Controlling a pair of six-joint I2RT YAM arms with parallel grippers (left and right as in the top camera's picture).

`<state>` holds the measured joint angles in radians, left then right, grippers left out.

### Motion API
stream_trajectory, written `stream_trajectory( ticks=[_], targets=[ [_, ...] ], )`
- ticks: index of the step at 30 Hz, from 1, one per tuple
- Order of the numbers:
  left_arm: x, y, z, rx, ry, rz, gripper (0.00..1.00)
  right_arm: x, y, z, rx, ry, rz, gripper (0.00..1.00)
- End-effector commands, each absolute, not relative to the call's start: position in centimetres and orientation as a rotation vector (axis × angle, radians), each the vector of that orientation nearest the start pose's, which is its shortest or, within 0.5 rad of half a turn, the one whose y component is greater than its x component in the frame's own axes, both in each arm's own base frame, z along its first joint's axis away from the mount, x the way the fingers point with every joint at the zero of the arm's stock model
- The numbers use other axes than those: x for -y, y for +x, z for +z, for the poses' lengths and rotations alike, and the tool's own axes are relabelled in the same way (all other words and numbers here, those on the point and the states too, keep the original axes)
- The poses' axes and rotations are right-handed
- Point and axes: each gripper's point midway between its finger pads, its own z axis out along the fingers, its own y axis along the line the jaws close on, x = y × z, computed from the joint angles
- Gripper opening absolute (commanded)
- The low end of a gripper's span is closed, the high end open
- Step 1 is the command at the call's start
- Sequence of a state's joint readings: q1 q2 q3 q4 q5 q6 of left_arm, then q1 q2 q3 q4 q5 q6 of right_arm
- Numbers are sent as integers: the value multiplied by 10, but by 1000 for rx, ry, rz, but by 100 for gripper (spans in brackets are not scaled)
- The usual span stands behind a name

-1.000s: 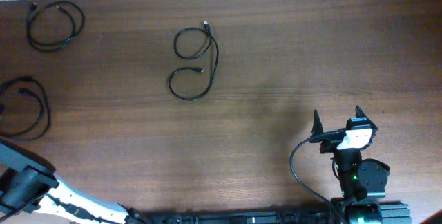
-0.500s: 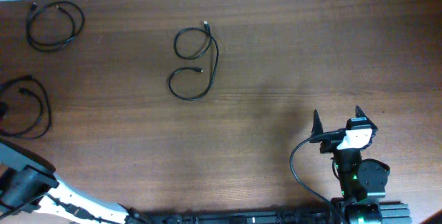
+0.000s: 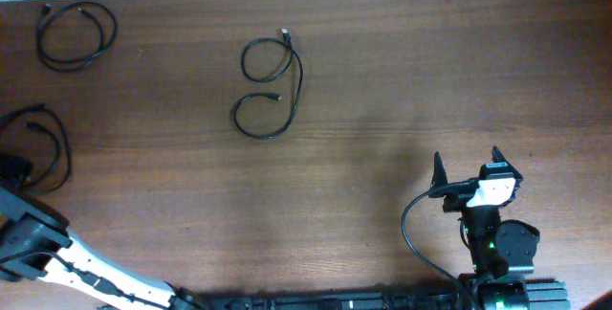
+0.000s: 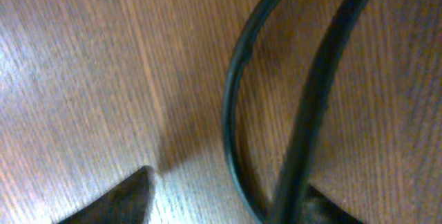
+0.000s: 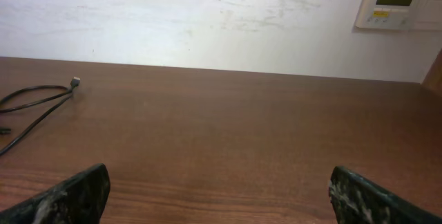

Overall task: Untangle cables
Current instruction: 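Lower the cable at the left edge and release it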

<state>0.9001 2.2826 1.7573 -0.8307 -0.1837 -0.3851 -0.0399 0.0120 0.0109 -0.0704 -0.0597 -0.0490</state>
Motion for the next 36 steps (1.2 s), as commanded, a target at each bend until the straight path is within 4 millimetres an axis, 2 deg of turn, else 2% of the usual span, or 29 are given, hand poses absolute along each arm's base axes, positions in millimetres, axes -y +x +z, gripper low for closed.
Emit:
stream_trajectory(
  ticks=[1, 3, 5, 8, 10, 12, 16, 20, 22, 24, 27, 28, 29, 31, 33, 36],
  targets=[
    [-399, 283, -5, -2346, -1798, 278, 43, -1, 246, 156, -1647, -52, -20, 98],
    [-396, 289, -7, -2342, -1788, 223, 36, -1, 246, 156, -1647, -52, -20, 98],
    [-392, 297, -13, -2341, -1777, 149, 36, -1, 246, 156, -1647, -52, -20, 98],
    [-389, 298, -25, -2356, -1784, 120, 34, -1, 246, 156, -1647, -52, -20, 98],
    [-388, 297, -30, -2362, -1789, 119, 29, -1, 246, 156, -1647, -52, -20, 99],
    [-389, 298, -30, -2359, -1786, 121, 26, -1, 246, 156, -1647, -52, -20, 98],
    [-393, 301, -28, -2346, -1777, 126, 13, -1, 246, 156, -1647, -52, -20, 98],
    [-399, 307, -12, -2332, -1764, 127, 11, -1, 246, 156, -1647, -52, -20, 98],
    [-403, 311, 2, -2323, -1757, 130, 20, -1, 246, 156, -1647, -52, -20, 98],
    [-409, 315, 20, -2311, -1749, 135, 38, -1, 246, 156, -1647, -52, -20, 98],
    [-414, 320, 50, -2299, -1737, 141, 77, -1, 246, 156, -1647, -52, -20, 98],
    [-416, 324, 67, -2289, -1724, 145, 90, -1, 246, 156, -1647, -52, -20, 98],
    [-417, 326, 77, -2282, -1715, 149, 95, -1, 246, 156, -1647, -52, -20, 98],
    [-419, 332, 97, -2265, -1693, 156, 97, -1, 246, 156, -1647, -52, -20, 98],
    [-419, 343, 133, -2234, -1645, 167, 98, -1, 246, 156, -1647, -52, -20, 98],
    [-403, 369, 177, -2201, -1538, 68, 99, -1, 246, 156, -1647, -52, -20, 98]
  ],
)
